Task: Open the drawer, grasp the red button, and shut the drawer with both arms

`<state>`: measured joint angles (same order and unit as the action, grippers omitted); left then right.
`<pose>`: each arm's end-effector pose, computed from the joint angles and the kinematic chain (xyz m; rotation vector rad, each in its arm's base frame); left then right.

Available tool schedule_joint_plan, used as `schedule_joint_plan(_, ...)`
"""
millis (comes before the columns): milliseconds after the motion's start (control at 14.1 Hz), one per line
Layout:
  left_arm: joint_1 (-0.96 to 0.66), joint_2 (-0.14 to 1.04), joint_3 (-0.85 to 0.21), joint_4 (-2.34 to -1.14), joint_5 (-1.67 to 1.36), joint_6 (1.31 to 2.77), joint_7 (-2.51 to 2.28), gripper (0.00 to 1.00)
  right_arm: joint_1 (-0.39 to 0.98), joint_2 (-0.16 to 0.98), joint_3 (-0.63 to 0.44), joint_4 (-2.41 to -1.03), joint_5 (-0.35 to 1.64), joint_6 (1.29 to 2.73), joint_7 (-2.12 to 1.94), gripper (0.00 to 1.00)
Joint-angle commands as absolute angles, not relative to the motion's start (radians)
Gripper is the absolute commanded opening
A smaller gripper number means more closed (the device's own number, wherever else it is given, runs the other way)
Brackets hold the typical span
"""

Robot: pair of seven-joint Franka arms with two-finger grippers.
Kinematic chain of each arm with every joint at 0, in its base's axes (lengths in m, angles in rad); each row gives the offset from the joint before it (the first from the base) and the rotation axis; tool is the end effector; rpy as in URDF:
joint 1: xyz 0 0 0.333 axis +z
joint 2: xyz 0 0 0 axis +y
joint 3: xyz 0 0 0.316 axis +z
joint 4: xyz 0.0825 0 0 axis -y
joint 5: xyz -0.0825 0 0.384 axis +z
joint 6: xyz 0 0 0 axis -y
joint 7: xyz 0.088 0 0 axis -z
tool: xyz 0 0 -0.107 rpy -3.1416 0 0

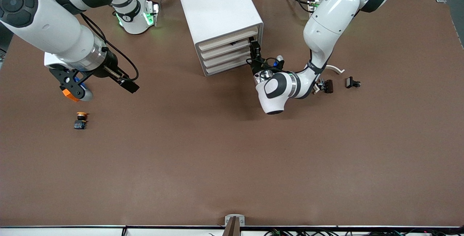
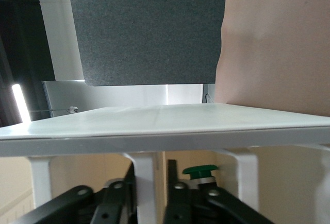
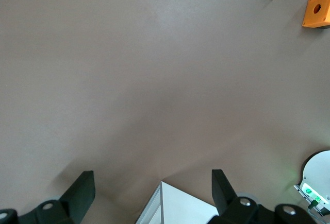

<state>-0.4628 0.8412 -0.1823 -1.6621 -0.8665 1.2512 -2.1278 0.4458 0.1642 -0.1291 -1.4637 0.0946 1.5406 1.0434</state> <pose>0.3899 -0.4070 0.1526 -1.1144 -1.3932 1.3824 0.5642 0.2023 0.5785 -2.9287 1.1142 0.1773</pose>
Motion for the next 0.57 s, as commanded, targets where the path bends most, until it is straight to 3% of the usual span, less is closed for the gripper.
schedule_joint_plan(0, -0.462, 0.81, -0.181, -1.695, -0.885, 1.258, -2.148, 0.1, 0.477, 0.184, -0.14, -1.44, 0.086, 1.539, 1.071, 1.0)
schedule_joint_plan(495, -0.402, 0.81, -0.181, -1.686, -0.894, 1.256, -2.148, 0.1, 0.508, 0.184, -0.14, -1.442, 0.091, 1.539, 1.086, 1.0)
